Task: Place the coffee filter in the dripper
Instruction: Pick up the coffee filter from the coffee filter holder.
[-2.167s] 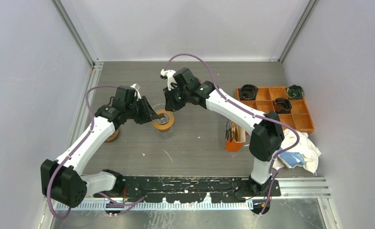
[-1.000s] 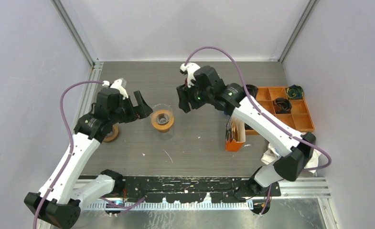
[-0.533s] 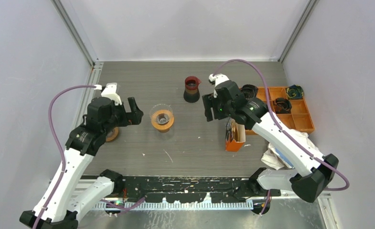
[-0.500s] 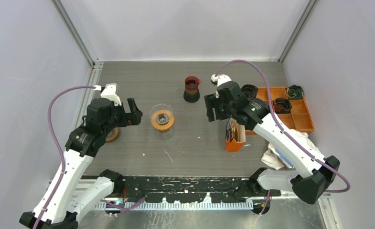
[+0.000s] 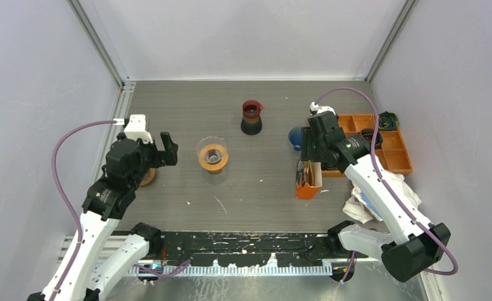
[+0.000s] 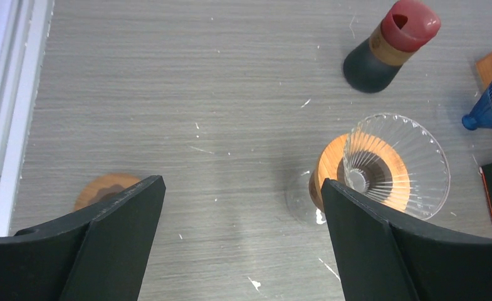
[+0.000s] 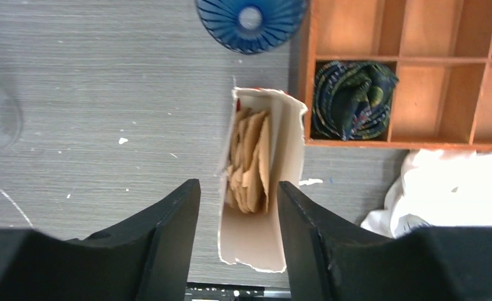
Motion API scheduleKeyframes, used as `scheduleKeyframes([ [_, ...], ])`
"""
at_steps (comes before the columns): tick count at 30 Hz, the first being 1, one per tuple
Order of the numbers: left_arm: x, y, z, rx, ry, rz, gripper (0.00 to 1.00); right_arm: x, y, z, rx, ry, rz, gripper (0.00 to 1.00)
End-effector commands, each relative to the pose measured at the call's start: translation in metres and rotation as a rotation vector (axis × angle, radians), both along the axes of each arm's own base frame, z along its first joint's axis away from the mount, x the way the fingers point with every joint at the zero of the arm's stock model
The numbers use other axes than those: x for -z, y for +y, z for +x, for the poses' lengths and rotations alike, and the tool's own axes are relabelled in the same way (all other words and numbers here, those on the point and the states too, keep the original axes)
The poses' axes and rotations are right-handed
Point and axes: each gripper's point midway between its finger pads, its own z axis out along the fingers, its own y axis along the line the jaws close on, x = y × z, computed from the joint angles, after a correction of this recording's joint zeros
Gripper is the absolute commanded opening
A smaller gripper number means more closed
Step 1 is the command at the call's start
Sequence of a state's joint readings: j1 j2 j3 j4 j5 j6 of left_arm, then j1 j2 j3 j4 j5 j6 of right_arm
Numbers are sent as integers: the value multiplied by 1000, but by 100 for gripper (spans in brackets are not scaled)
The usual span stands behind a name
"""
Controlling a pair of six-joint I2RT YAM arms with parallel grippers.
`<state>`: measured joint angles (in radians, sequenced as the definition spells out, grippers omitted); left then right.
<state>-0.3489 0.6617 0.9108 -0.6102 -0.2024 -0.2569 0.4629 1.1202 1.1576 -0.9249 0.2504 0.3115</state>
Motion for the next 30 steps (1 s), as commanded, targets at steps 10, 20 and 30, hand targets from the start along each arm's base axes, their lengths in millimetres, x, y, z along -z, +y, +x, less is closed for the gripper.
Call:
scheduleKeyframes([
  [10,-14,13,12,-63,-101,23,99,35,-18,-8,91,72,-15,33],
  [20,-13,16,12,-71,-99,15,99,61,-19,-2,101,121,-37,30],
  [30,-12,18,12,-78,-102,12,99,70,-23,-2,119,159,-43,27],
])
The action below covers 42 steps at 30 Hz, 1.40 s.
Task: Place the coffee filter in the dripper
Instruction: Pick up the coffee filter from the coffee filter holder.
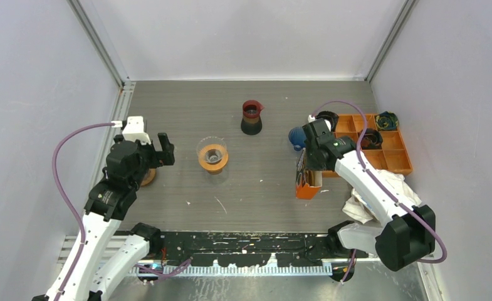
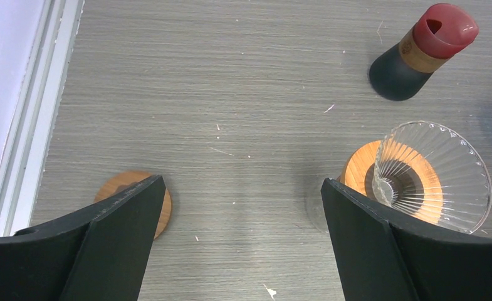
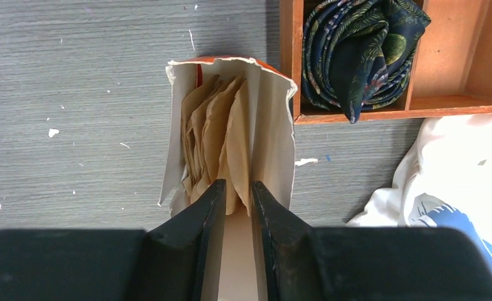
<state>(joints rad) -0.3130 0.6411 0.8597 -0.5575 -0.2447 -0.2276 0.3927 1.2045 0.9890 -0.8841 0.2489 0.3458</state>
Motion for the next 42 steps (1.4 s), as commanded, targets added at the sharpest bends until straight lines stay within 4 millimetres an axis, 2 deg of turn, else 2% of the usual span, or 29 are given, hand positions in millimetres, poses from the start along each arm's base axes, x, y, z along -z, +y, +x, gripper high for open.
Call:
scheduleKeyframes([
  [1,-18,1,6,-11,-74,-20,99,-6,0,9,25,-34,21,27],
  [30,-15,0,5,-2,-63,-29,99,20,2,13,33,18,20,25],
  [39,-15,-4,5,21,-61,-35,99,13,1,14,37,-8,24,2],
  [42,-16,-7,5,39,-58,-40,99,2,1,15,32,-26,27,1],
])
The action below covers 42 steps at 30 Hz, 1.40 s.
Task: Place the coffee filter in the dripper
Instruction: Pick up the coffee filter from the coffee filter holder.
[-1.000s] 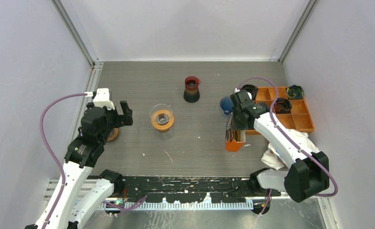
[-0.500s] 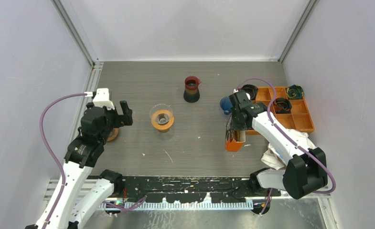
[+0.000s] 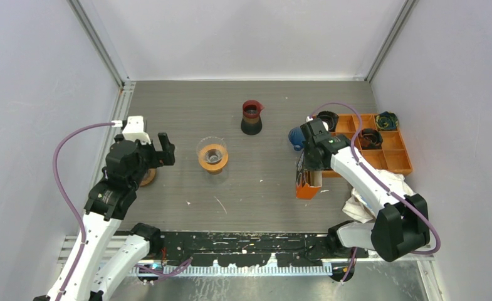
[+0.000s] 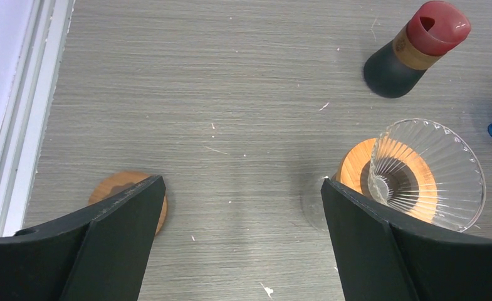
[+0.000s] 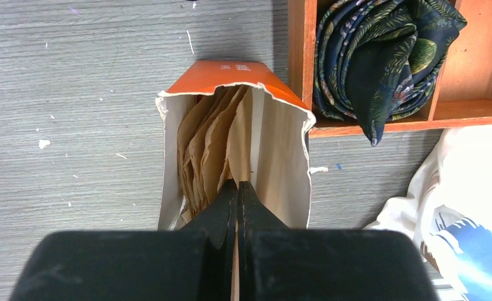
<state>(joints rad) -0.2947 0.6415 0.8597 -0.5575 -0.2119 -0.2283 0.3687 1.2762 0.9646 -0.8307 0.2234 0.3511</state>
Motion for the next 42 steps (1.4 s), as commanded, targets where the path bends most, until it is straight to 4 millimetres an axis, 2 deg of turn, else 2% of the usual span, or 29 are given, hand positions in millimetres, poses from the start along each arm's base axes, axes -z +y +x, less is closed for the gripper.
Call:
scheduleKeyframes([
  [1,-16,-8,4,33,-61,-35,99,-24,-1,9,15,-83,19,1],
  [15,-35,-38,-4,139,16,-177,99,-109,11,8,-64,-200,108,1],
  [26,-62,-74,-8,228,23,-401,98,-184,43,17,-199,-299,233,1],
  [35,-78,-106,-5,304,9,-431,98,-214,86,31,-269,-363,342,1],
  [42,-81,-141,-1,360,3,-412,98,-219,120,44,-296,-395,350,1],
])
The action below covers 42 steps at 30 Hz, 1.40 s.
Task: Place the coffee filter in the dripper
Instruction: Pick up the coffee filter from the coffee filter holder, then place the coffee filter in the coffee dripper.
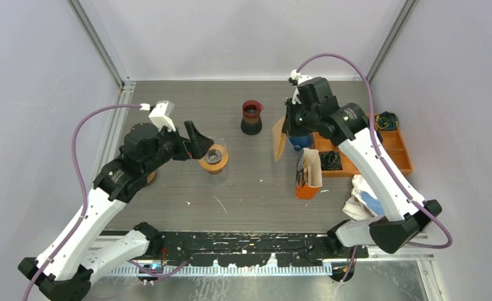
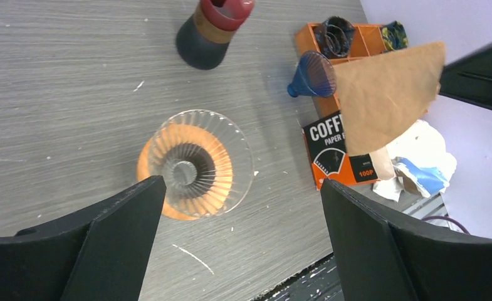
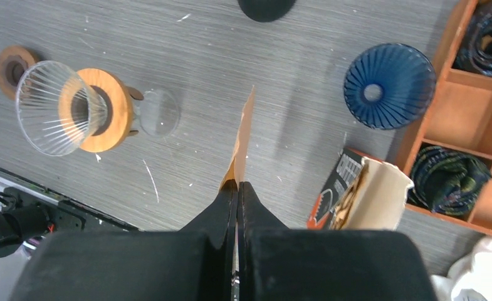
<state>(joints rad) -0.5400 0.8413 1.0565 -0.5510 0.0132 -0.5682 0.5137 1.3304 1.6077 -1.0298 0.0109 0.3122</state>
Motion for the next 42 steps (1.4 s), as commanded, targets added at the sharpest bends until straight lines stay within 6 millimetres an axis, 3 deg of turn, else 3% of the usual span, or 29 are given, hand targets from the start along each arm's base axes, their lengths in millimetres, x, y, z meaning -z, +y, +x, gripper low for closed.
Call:
scheduleKeyframes([
  [1,-38,-21,11,4,-117,-59,98,-29,24,16,9,-103,69,1],
  [10,-44,-69,19,54,-161,-36,98,-33,62,24,-19,-126,87,1],
  [26,-47,-138,30,101,-246,-12,91,-35,81,28,-42,-139,81,1],
  [31,-41,-145,37,46,-287,59,88,-35,85,28,-57,-135,89,1],
  [35,-31,-150,44,8,-294,103,79,-34,87,27,-65,-133,92,1],
  [42,-25,-150,52,-33,-321,160,72,-33,90,25,-76,-127,96,1],
])
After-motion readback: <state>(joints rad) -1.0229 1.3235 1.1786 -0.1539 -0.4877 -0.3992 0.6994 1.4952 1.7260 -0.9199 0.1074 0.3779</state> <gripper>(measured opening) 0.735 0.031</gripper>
